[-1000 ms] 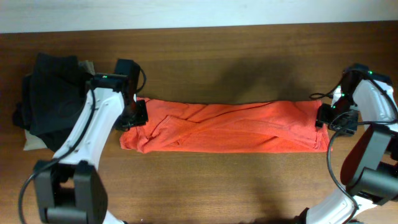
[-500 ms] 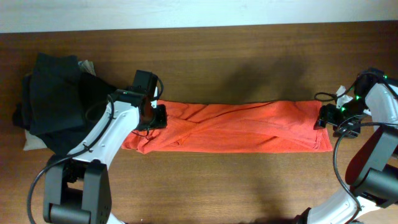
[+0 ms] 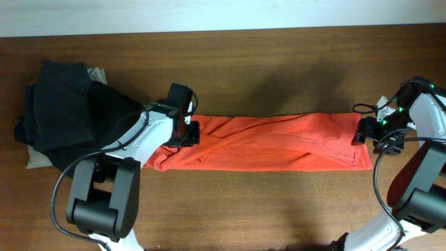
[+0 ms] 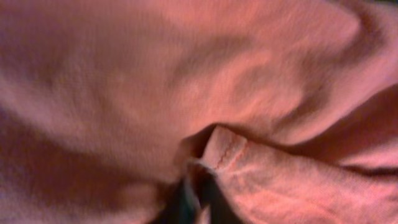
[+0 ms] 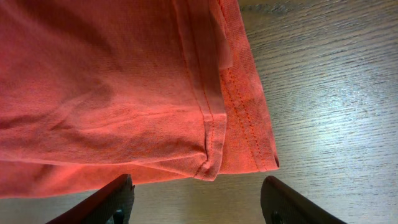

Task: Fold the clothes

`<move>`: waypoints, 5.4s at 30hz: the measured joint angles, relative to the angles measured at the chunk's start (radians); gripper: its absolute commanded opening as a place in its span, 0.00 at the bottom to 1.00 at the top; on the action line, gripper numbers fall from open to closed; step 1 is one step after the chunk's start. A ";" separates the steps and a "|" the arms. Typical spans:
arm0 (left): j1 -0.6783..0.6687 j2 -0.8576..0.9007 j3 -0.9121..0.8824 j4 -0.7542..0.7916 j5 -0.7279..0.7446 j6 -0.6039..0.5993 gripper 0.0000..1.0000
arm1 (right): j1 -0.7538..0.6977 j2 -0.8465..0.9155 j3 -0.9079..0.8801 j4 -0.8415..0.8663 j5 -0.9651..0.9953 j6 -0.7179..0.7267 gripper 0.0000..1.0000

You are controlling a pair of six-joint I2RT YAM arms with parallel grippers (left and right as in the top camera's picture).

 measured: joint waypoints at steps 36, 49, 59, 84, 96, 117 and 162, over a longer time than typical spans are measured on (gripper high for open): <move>0.048 -0.003 0.134 -0.389 -0.162 0.118 0.24 | 0.000 0.000 -0.003 0.000 0.000 0.000 0.70; 0.088 -0.017 0.136 -0.274 -0.303 0.093 0.00 | 0.000 0.000 -0.003 0.000 0.000 0.000 0.70; 0.163 -0.037 0.184 -0.317 -0.266 0.076 0.53 | 0.000 0.000 -0.003 0.000 0.000 0.001 0.71; 0.146 -0.131 0.226 -0.381 0.048 0.076 0.53 | 0.000 0.111 -0.086 0.241 -0.085 -0.102 0.04; 0.146 -0.131 0.226 -0.398 0.048 0.072 0.59 | 0.377 0.084 0.201 -0.067 -0.029 0.100 0.04; 0.146 -0.131 0.226 -0.407 0.048 0.072 0.59 | 0.860 0.084 0.198 0.051 0.066 0.323 0.40; 0.146 -0.131 0.226 -0.431 0.048 0.072 0.59 | 0.897 0.159 0.063 0.063 0.160 0.476 0.06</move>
